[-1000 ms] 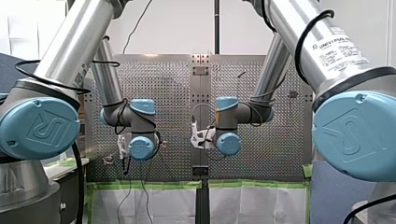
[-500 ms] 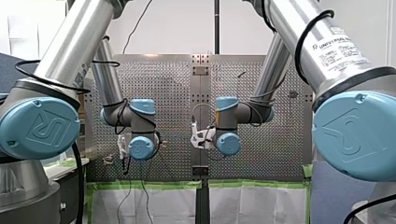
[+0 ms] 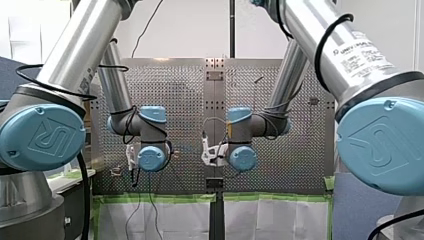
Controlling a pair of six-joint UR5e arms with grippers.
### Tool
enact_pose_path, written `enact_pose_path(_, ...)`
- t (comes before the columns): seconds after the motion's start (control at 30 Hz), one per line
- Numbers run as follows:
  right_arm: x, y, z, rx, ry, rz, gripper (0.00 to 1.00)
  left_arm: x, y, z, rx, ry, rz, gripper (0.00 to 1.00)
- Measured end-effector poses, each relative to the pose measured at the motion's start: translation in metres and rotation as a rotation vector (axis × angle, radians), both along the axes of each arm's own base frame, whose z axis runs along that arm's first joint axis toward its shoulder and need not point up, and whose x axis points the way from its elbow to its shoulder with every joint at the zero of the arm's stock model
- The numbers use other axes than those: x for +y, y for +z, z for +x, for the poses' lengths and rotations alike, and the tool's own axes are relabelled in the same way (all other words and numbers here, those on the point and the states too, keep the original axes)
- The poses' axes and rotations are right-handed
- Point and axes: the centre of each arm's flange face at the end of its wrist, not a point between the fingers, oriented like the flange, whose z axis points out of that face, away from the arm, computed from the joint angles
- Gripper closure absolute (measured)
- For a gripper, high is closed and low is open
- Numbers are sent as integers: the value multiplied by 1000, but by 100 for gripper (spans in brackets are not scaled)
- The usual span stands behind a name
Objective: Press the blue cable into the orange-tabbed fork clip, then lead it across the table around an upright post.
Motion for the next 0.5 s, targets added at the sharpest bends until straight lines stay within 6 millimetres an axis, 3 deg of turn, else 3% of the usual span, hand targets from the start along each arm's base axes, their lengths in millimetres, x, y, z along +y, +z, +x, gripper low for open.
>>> enact_pose_path(0.23,6,-29,-4,47,2,43,100,0,0,0,0,0,0,100)
enact_pose_path(0.5,7,-33,-5,53,2,49,100,0,0,0,0,0,0,100)
